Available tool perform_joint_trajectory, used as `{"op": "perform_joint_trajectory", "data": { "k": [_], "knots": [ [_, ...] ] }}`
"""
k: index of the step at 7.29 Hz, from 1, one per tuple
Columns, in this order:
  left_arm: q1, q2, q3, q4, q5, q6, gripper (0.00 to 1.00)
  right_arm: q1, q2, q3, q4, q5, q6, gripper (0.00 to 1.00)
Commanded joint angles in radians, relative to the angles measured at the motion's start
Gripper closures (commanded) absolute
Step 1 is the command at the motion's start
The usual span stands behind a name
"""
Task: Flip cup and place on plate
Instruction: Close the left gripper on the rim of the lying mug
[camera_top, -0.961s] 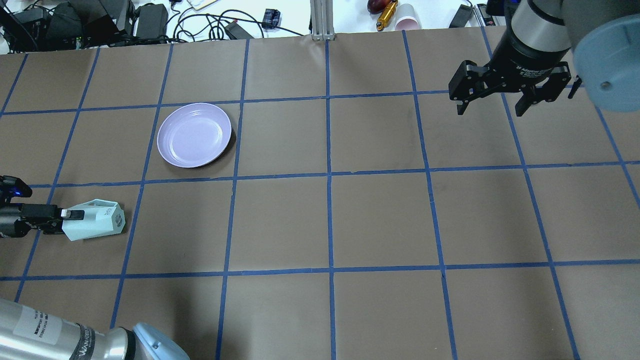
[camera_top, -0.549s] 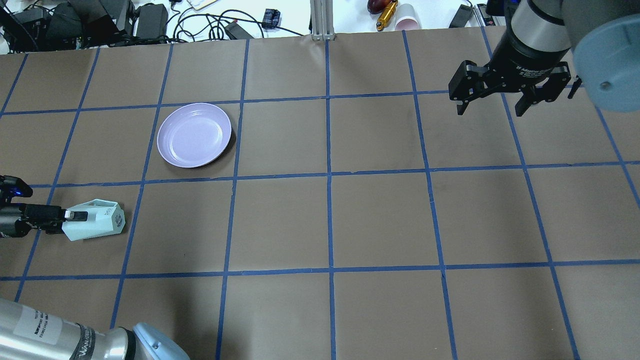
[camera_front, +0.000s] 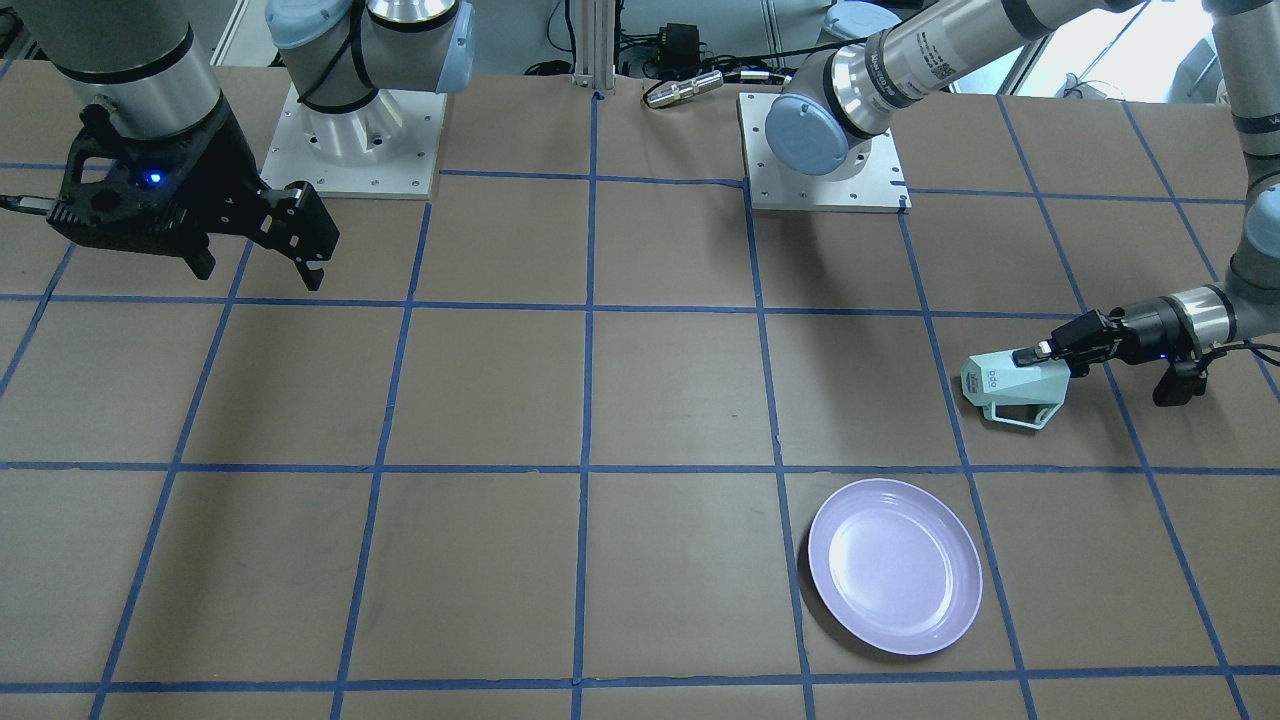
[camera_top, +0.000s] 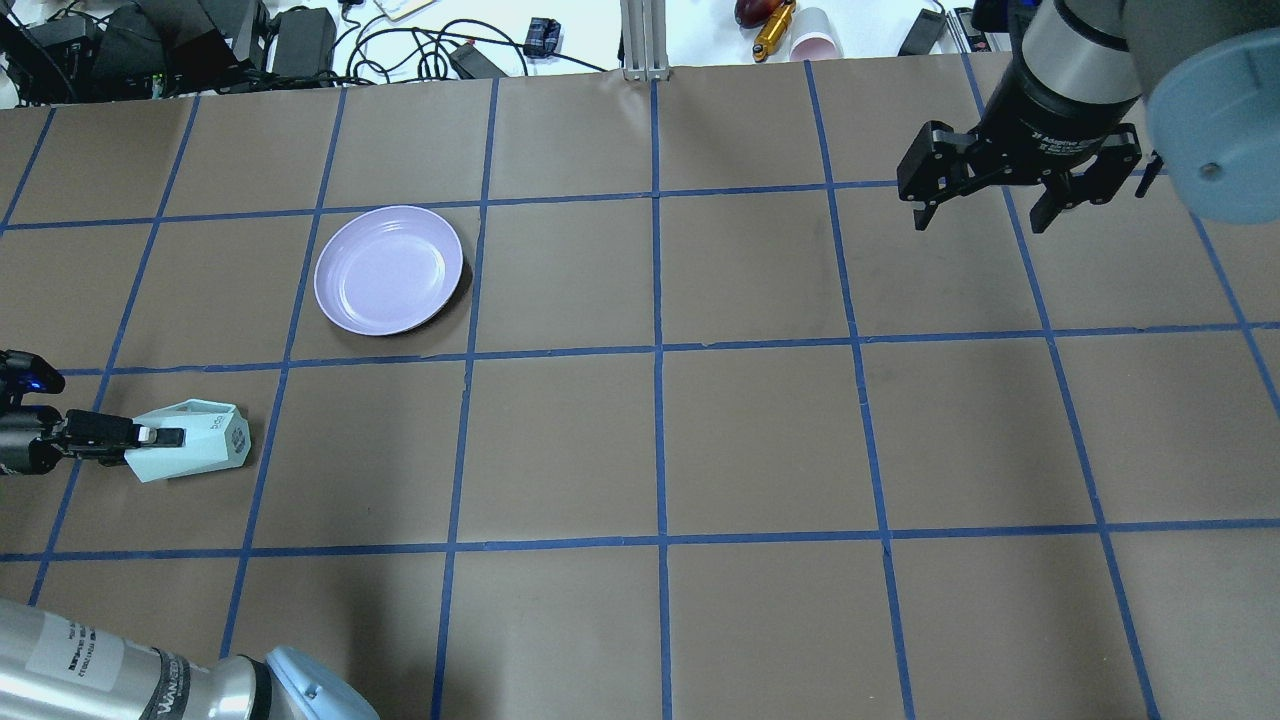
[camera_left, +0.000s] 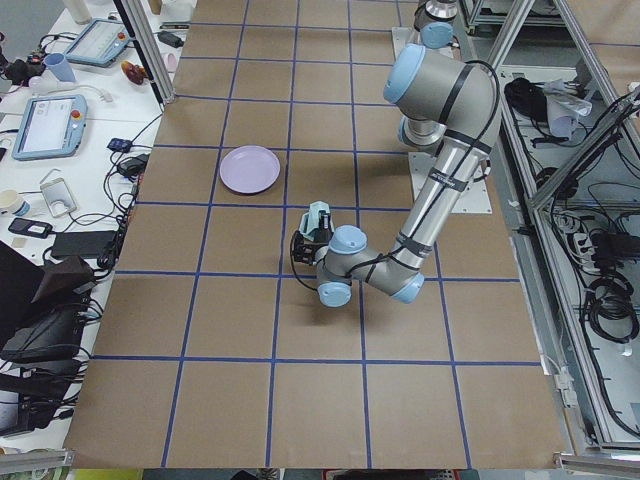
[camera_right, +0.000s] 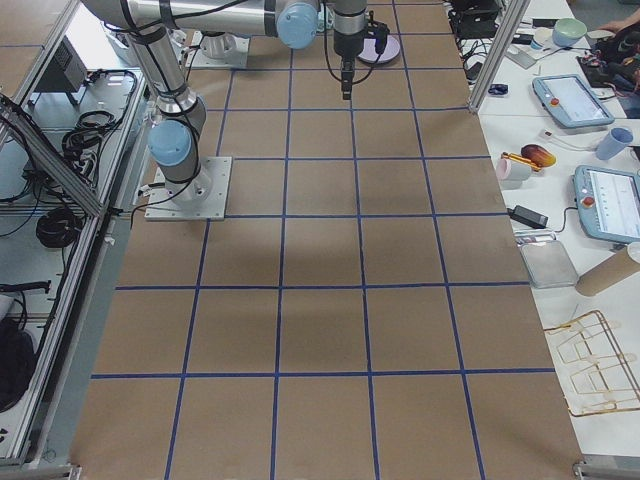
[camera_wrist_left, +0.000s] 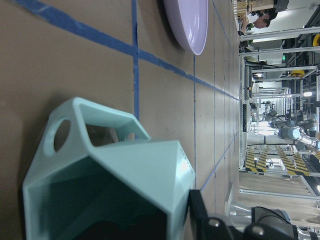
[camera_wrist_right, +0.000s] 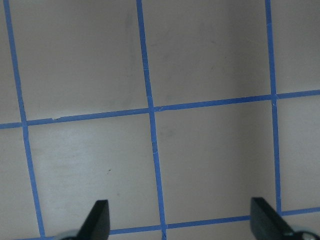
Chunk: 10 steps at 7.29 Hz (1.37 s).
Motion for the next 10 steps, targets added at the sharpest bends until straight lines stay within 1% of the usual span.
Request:
{"op": "perform_joint_trajectory", "data": {
  "k": [1,10],
  "knots": [
    [0.000,0.001,0.001,0.000,0.000,-0.001,1.00,0.000,-0.001,0.000,0.000,0.000,0.000,0.00],
    [-0.014,0.029,0.002,-0.015,-0.012,-0.032,1.00,0.000,-0.001,0.000,0.000,0.002,0.000,0.00]
  ]
}}
